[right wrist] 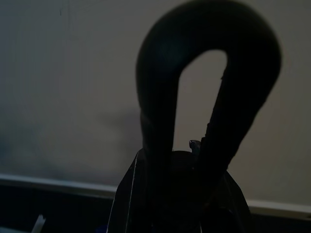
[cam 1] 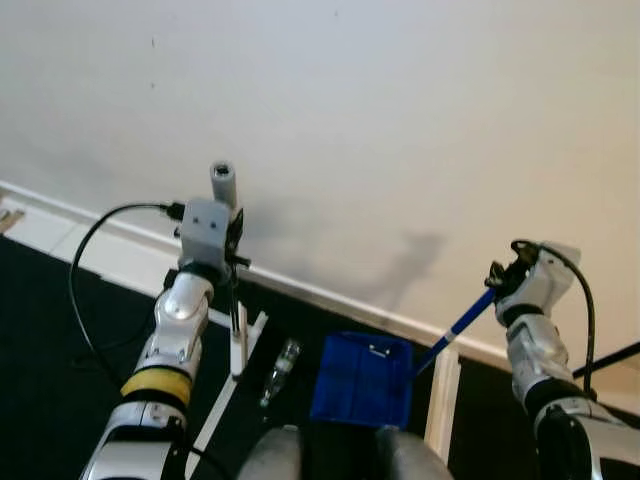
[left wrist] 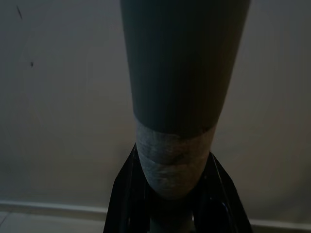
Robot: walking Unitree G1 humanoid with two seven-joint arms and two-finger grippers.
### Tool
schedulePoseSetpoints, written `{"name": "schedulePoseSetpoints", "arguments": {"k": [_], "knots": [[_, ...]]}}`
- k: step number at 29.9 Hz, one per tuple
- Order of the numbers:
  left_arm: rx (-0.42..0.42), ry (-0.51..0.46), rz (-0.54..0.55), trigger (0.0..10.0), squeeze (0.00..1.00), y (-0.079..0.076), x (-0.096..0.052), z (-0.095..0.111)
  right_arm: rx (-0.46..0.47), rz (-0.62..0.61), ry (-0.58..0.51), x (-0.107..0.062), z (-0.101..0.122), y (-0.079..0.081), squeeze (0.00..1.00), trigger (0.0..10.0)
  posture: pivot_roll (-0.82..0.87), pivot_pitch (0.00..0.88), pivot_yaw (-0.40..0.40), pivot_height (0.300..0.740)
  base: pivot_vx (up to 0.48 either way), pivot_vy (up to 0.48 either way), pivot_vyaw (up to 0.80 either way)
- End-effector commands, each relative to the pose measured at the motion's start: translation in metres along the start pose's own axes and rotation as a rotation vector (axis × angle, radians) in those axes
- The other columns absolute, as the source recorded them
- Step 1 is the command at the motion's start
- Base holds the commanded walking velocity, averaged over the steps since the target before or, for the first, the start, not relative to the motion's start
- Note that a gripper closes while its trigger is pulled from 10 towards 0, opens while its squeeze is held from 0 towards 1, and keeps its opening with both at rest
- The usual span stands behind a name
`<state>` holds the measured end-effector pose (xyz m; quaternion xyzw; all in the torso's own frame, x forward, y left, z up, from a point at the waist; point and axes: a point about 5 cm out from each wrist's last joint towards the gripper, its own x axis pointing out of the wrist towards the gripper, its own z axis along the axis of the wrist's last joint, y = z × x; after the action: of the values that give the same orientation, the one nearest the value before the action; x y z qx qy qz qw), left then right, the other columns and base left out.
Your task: Sweep floor
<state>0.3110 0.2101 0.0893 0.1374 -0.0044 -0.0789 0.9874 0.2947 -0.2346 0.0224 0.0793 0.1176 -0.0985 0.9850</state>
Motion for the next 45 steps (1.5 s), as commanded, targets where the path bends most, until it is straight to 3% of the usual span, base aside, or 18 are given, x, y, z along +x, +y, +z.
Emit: {"name": "schedulePoseSetpoints", "arguments": {"k": [1,5,11,12,17,28,38,45], "knots": [[0.048,-0.021,-0.008,10.0,0.00,0.005,-0.004,0.002,-0.006,0.009,0.011,0.002,0.002,0.003,0.00,10.0,0.14,0.147,-0.081,0.740,0.000,0.000,0.00],[0.077,-0.041,-0.003,10.0,0.00,0.009,-0.013,0.002,-0.028,0.032,0.005,0.006,0.006,0.010,0.00,10.0,0.16,0.225,-0.104,0.740,0.000,0.000,0.00],[0.093,-0.088,0.008,10.0,0.00,0.015,-0.014,0.007,-0.011,0.051,-0.066,0.012,0.019,0.021,0.00,10.0,0.16,0.262,-0.111,0.740,0.000,0.000,0.00],[0.096,-0.115,0.016,10.0,0.00,0.019,-0.013,0.012,0.030,0.088,-0.136,0.016,0.032,0.034,0.00,10.0,0.16,0.269,-0.113,0.740,0.000,0.000,0.00],[0.091,-0.138,0.021,10.0,0.00,0.022,-0.012,0.018,0.086,0.139,-0.214,0.021,0.048,0.050,0.00,10.0,0.16,0.280,-0.115,0.740,0.000,0.000,0.00],[0.093,-0.157,0.000,10.0,0.00,0.016,-0.013,0.021,0.097,0.167,-0.262,0.019,0.053,0.053,0.00,10.0,0.16,0.288,-0.116,0.740,0.000,0.000,0.00],[0.086,-0.153,-0.021,10.0,0.00,0.010,-0.013,0.018,-0.139,0.179,-0.274,0.012,0.043,0.053,0.00,10.0,0.17,0.317,-0.102,0.740,0.000,0.000,0.00],[0.083,-0.164,-0.038,10.0,0.00,0.005,-0.011,0.022,-0.314,0.180,-0.304,0.003,0.030,0.067,0.00,10.0,0.19,0.342,-0.095,0.740,0.000,0.000,0.00]]}}
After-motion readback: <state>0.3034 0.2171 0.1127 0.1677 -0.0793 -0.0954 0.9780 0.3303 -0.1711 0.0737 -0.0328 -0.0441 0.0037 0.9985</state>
